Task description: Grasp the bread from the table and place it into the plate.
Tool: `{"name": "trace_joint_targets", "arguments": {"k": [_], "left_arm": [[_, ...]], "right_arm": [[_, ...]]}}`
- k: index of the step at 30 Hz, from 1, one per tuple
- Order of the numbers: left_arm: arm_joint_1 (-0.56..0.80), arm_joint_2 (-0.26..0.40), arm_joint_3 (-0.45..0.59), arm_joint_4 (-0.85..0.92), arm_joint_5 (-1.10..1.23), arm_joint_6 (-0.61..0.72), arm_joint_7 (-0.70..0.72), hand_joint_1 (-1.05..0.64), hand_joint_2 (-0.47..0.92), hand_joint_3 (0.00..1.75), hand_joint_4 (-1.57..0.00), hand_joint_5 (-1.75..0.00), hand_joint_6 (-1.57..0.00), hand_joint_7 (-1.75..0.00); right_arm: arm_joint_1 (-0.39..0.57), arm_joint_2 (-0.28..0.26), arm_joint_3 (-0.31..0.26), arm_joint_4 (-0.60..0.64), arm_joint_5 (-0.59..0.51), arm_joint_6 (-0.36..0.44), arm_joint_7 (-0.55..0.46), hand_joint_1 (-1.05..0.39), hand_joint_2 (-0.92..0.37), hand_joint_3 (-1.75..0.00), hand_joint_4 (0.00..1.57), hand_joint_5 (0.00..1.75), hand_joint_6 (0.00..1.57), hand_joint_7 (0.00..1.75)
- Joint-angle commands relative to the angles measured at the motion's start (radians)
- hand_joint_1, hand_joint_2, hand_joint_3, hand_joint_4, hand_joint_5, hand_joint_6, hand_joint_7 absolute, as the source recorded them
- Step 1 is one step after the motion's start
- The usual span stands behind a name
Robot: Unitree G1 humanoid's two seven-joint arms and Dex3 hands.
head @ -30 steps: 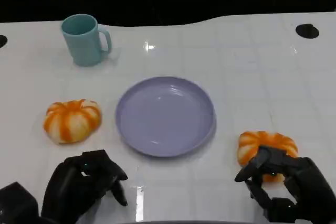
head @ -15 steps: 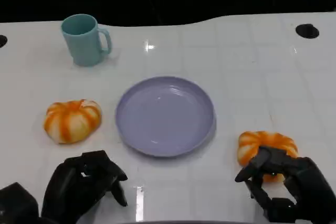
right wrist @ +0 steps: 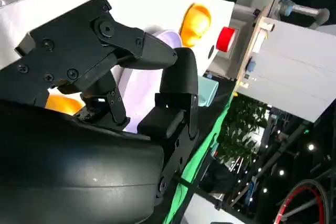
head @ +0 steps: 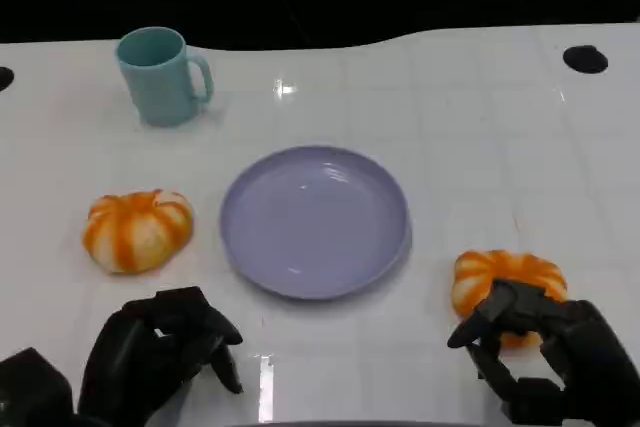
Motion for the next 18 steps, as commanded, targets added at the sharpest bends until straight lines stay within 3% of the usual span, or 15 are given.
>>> {"name": "trace_joint_targets", "arguments": {"k": [1,3,5,7,8,13,16,18], "left_arm": [[-0.003,0.02,0.007,-0.001,-0.009,-0.002,-0.016,-0.93,0.92,0.03,-1.13,-1.34,-1.21,-0.77],[-0.002,0.021,0.008,-0.001,-0.01,-0.002,-0.018,-0.93,0.92,0.03,-1.13,-1.34,-1.21,-0.77],[-0.003,0.023,0.007,0.0,-0.011,-0.003,-0.019,-0.93,0.92,0.03,-1.13,-1.34,-1.21,-0.77],[-0.004,0.024,0.006,0.002,-0.012,-0.005,-0.02,-0.94,0.92,0.03,-1.13,-1.34,-1.21,-0.77],[-0.005,0.024,0.007,0.004,-0.012,-0.006,-0.019,-0.94,0.92,0.03,-1.13,-1.34,-1.21,-0.77],[-0.001,0.021,0.006,-0.004,-0.011,0.002,-0.007,-0.95,0.92,0.02,-1.14,-1.34,-1.22,-0.77],[-0.004,0.022,0.008,0.004,-0.011,-0.01,-0.011,-0.96,0.92,0.02,-1.14,-1.34,-1.22,-0.76],[-0.003,0.023,0.008,-0.001,-0.012,-0.004,-0.012,-0.96,0.92,0.02,-1.13,-1.34,-1.22,-0.76]], "right_arm": [[0.006,-0.005,-0.008,-0.008,0.005,-0.001,-0.008,-0.33,-0.6,-0.92,0.78,1.7,0.81,1.2],[0.01,-0.004,-0.01,-0.018,0.004,-0.006,-0.012,-0.33,-0.61,-0.89,0.78,1.66,0.81,1.09],[0.015,-0.003,-0.009,-0.041,0.02,-0.004,-0.008,-0.33,-0.74,-0.6,0.72,1.41,0.79,0.77],[0.021,-0.01,-0.01,-0.07,0.013,0.0,-0.01,-0.36,-0.87,-0.33,0.61,1.13,0.68,0.53],[0.024,-0.017,-0.011,-0.086,0.003,0.004,-0.012,-0.38,-0.89,-0.28,0.56,1.07,0.65,0.47],[0.032,-0.065,-0.033,-0.161,-0.126,0.005,-0.06,-0.48,-0.92,-0.17,0.29,0.71,0.45,0.21],[0.03,-0.118,-0.051,-0.213,-0.274,0.001,-0.107,-0.51,-0.92,-0.17,0.1,0.53,0.31,0.08],[0.039,-0.149,-0.064,-0.274,-0.377,0.042,-0.14,-0.54,-0.92,-0.15,0.03,0.46,0.26,0.04]]}}
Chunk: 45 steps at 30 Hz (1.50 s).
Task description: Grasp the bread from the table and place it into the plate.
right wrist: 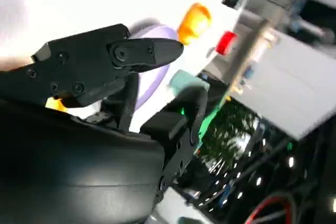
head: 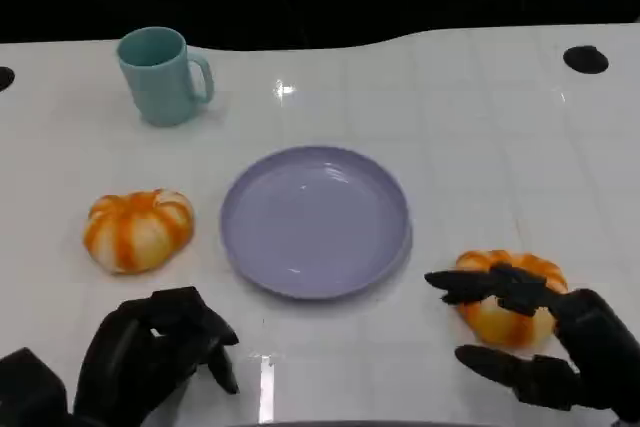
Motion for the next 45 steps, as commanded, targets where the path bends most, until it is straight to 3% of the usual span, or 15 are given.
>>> {"name": "trace_joint_targets", "arguments": {"k": [1,10,17,21,28,45], "left_arm": [[-0.003,0.015,0.007,-0.004,-0.002,-0.002,-0.002,-0.96,0.92,0.02,-1.13,-1.34,-1.21,-0.76],[-0.007,0.015,0.006,-0.002,-0.001,0.005,0.002,-0.96,0.92,0.02,-1.14,-1.34,-1.22,-0.77],[-0.01,0.01,0.005,0.005,0.002,-0.002,0.005,-0.95,0.92,0.01,-1.12,-1.35,-1.21,-0.78],[-0.008,0.007,0.004,0.003,-0.003,-0.002,0.0,-0.94,0.92,0.01,-1.13,-1.34,-1.21,-0.77],[-0.004,0.006,0.004,-0.008,-0.005,0.005,0.002,-0.95,0.92,0.01,-1.14,-1.34,-1.22,-0.77],[0.001,0.006,0.004,-0.018,-0.001,0.004,0.006,-0.96,0.92,0.02,-1.14,-1.34,-1.22,-0.77]], "right_arm": [[0.022,-0.076,-0.034,-0.11,-0.175,0.056,-0.07,-0.55,-0.92,-0.12,0.01,0.42,0.24,0.03],[0.071,-0.125,-0.037,-0.344,-0.486,0.237,-0.194,-0.54,-0.9,-0.01,0.0,0.33,0.23,0.01],[0.073,-0.154,0.007,-0.42,-0.662,0.378,-0.232,-0.54,-0.88,0.0,0.03,0.27,0.23,0.02],[0.053,-0.168,0.049,-0.403,-0.761,0.459,-0.269,-0.54,-0.86,0.0,0.04,0.29,0.23,0.01],[0.008,-0.196,0.12,-0.349,-0.829,0.566,-0.285,-0.54,-0.84,0.0,0.01,0.31,0.23,0.01],[-0.147,-0.23,0.282,-0.077,-0.861,0.681,-0.388,-0.58,-0.88,-0.01,0.05,0.31,0.24,0.01]]}}
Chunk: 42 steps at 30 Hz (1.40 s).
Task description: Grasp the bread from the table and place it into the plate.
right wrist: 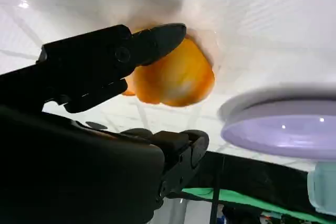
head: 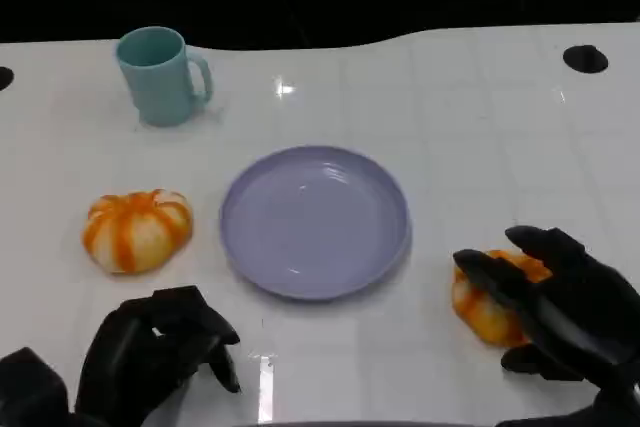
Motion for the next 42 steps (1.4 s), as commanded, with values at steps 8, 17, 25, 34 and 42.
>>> {"name": "trace_joint_targets", "arguments": {"k": [8,17,25,34,42], "left_arm": [[0.006,0.008,0.002,-0.02,0.002,0.005,0.011,-0.94,0.92,0.03,-1.14,-1.33,-1.22,-0.77],[0.009,0.006,0.003,-0.022,0.001,-0.004,0.008,-0.95,0.92,0.04,-1.14,-1.33,-1.21,-0.76],[0.006,0.005,0.005,-0.02,-0.003,-0.001,0.007,-0.95,0.92,0.03,-1.13,-1.33,-1.21,-0.75],[0.011,0.005,0.002,-0.025,0.005,-0.002,0.012,-0.95,0.92,0.05,-1.14,-1.31,-1.21,-0.75],[0.011,0.003,0.001,-0.023,0.007,-0.004,0.014,-0.94,0.92,0.05,-1.14,-1.3,-1.21,-0.75]], "right_arm": [[-0.128,-0.013,0.096,0.179,0.005,0.057,-0.031,-0.57,-0.9,-0.01,0.11,0.25,0.26,0.01],[-0.236,0.018,0.128,0.348,0.067,0.017,-0.212,-0.3,-0.92,-0.06,0.88,0.93,1.04,0.11],[-0.318,0.011,0.154,0.487,0.088,-0.085,-0.417,-0.14,-0.57,-0.8,0.89,1.74,0.82,1.51],[-0.358,0.038,0.165,0.57,0.116,-0.14,-0.606,-0.11,-0.32,-1.22,0.96,1.75,0.81,1.64],[-0.386,0.049,0.155,0.586,0.167,-0.196,-0.649,-0.08,-0.27,-1.32,0.99,1.75,0.77,1.73]]}}
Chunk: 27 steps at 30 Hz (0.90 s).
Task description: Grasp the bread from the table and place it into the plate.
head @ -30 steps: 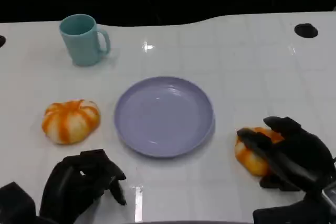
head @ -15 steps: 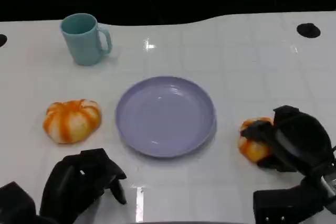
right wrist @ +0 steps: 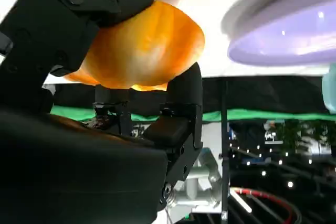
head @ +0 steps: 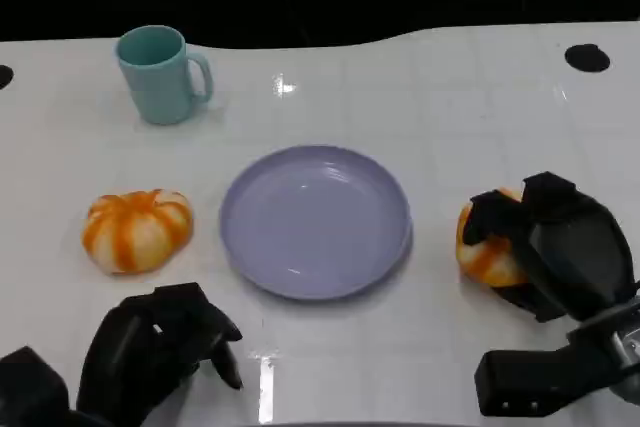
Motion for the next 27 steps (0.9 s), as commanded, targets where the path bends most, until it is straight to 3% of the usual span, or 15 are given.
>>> {"name": "trace_joint_targets", "arguments": {"k": [1,9,15,21,27], "left_arm": [[0.007,0.009,0.002,-0.002,0.006,-0.004,0.01,-0.94,0.92,0.05,-1.14,-1.3,-1.21,-0.75],[0.006,0.011,0.002,-0.001,0.005,-0.002,0.004,-0.95,0.92,0.05,-1.14,-1.29,-1.21,-0.76],[0.008,0.013,0.003,-0.001,0.002,-0.003,-0.002,-0.94,0.92,0.05,-1.14,-1.28,-1.21,-0.77],[0.01,0.015,0.003,-0.002,0.002,-0.001,-0.002,-0.94,0.92,0.04,-1.15,-1.28,-1.21,-0.77],[0.012,0.016,0.002,-0.004,0.002,-0.002,-0.004,-0.94,0.92,0.05,-1.16,-1.27,-1.21,-0.77]], "right_arm": [[-0.028,0.001,-0.018,0.002,0.051,-0.033,-0.009,-0.09,-0.28,-1.34,0.98,1.75,0.76,1.74],[-0.067,0.046,-0.038,-0.037,0.172,-0.129,0.101,-0.1,-0.28,-1.4,0.99,1.75,0.74,1.74],[-0.13,0.116,-0.034,-0.017,0.226,-0.164,0.206,-0.13,-0.27,-1.42,0.97,1.75,0.72,1.75],[-0.208,0.205,-0.021,0.07,0.236,-0.196,0.233,-0.14,-0.27,-1.44,0.98,1.75,0.78,1.68],[-0.278,0.278,-0.019,0.187,0.255,-0.236,0.253,-0.11,-0.26,-1.45,0.97,1.75,0.75,1.72]]}}
